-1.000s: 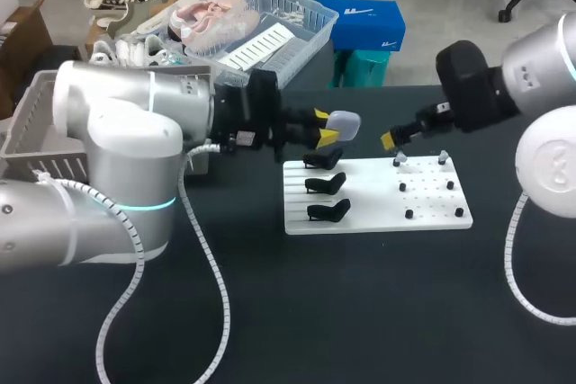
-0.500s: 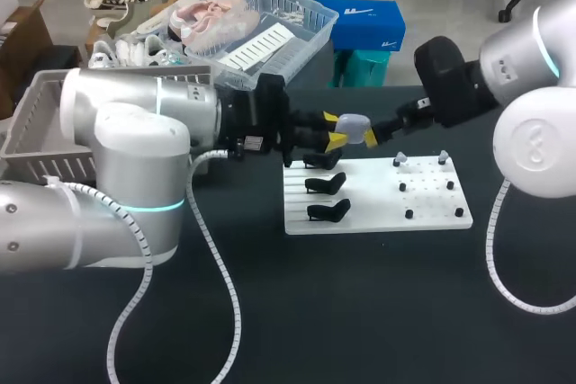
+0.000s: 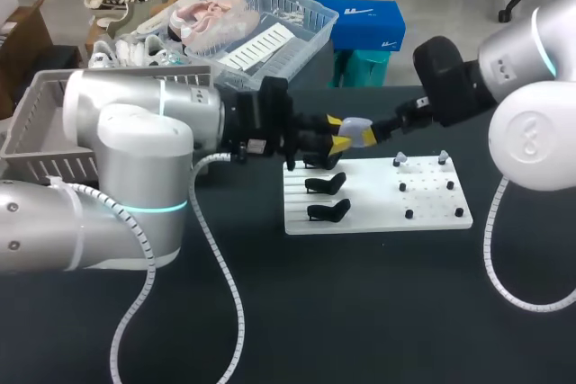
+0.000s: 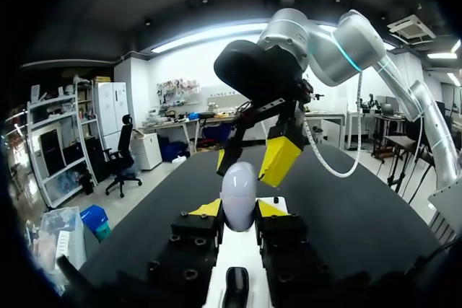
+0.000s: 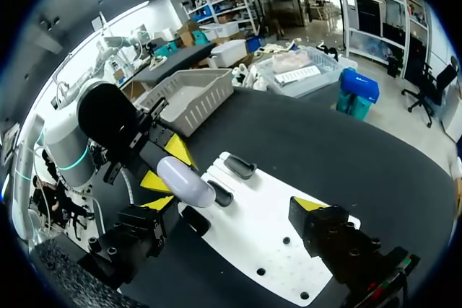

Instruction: Pick up each earbud case from the left stands, insert the matching earbuds, close the lid, and place the case in the box.

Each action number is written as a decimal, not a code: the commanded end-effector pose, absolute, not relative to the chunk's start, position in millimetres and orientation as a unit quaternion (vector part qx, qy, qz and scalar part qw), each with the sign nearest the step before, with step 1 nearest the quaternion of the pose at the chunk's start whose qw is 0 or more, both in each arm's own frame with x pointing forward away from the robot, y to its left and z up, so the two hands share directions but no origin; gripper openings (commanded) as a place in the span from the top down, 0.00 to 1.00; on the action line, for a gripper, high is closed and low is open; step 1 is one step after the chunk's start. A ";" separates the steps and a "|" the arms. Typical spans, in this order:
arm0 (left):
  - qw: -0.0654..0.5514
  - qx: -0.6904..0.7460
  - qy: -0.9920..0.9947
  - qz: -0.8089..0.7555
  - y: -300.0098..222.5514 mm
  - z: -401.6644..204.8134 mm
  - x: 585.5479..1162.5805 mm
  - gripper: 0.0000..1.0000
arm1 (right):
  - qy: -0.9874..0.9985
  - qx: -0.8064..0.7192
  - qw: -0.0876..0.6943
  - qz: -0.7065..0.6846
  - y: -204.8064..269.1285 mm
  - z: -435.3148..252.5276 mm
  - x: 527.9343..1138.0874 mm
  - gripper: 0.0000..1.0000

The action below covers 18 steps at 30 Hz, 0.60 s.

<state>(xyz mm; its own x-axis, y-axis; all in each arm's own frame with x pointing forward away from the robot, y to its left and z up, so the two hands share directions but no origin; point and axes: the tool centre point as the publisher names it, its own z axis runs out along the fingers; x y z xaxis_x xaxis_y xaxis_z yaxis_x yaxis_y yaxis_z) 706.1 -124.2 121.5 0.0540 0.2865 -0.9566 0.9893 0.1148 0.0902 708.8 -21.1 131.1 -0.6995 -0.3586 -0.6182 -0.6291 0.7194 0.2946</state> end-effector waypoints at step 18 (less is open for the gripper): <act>0.466 0.558 0.577 -0.372 -120.3 111.4 699.6 1.00 | 0.884 -0.278 0.292 0.238 -28.2 148.9 710.6 0.00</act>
<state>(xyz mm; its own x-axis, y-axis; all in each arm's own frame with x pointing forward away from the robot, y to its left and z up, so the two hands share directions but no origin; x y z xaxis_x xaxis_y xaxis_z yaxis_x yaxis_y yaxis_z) 701.1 -121.2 113.1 0.0559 0.2991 -0.9526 0.9912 0.0982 0.0890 718.1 -25.1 144.1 -0.6760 -0.3531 -0.6468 -0.6370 0.7213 0.2720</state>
